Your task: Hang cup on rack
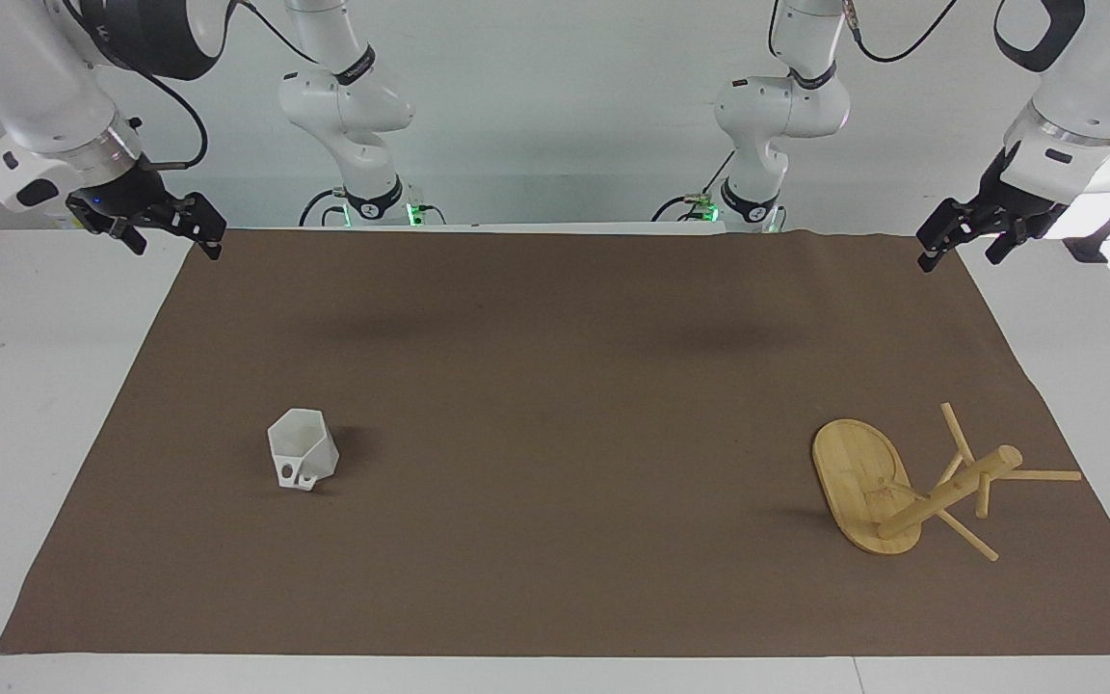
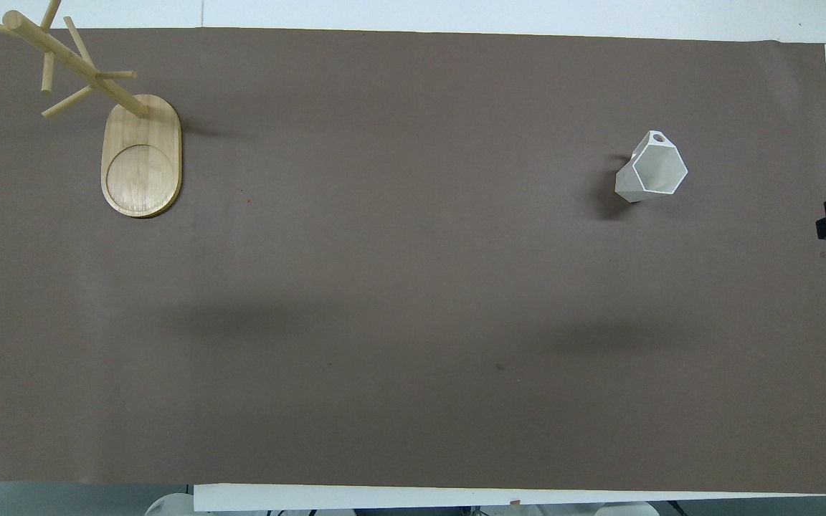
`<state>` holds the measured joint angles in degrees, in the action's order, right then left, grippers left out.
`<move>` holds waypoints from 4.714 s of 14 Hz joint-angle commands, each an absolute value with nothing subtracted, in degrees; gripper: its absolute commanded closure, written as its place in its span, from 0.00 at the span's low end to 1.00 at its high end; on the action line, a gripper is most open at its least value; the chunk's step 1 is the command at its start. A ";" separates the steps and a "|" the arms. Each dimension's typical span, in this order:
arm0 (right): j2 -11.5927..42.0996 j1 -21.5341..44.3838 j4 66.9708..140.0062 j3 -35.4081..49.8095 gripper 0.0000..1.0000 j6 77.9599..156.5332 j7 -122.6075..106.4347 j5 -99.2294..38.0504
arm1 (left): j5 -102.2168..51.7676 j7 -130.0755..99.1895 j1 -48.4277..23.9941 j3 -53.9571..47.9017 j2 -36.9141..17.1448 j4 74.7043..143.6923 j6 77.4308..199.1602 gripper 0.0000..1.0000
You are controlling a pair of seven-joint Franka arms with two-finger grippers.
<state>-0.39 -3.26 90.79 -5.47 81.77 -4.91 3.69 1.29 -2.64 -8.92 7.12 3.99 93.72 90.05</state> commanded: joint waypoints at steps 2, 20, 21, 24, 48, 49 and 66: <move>-1.49 -3.43 92.02 -5.10 0.00 81.91 -5.71 4.66 | 2.20 -2.02 -8.88 6.94 3.78 92.90 88.77 0.00; 13.77 -20.64 92.81 -5.27 0.00 96.15 -95.64 -28.52 | 2.20 -2.02 -8.88 6.94 3.78 92.81 88.77 0.00; 16.67 -21.96 92.81 -5.27 0.00 95.89 -102.67 -33.78 | 2.20 -1.93 -8.88 6.94 3.78 92.90 88.77 0.00; 27.21 -25.65 92.64 -4.92 0.00 90.72 -118.68 -48.30 | 2.20 -2.02 -8.88 6.94 3.78 92.90 88.77 0.00; 42.01 -22.32 96.24 -2.64 0.00 88.42 -139.92 -72.86 | 2.11 -2.02 -9.31 6.86 3.69 92.73 89.29 0.00; 41.92 -22.24 96.50 -2.64 0.00 88.42 -139.92 -72.86 | 2.11 -1.93 -9.66 6.51 3.69 92.81 89.12 0.00; 41.40 -20.31 98.35 -1.05 0.00 88.07 -143.09 -76.03 | 2.11 -2.11 -9.49 6.77 3.87 94.04 92.37 0.00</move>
<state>42.43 -20.96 96.73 -1.48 87.77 -141.61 -74.56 1.29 -2.45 -9.48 6.57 3.91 93.73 91.34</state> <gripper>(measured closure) 0.000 0.000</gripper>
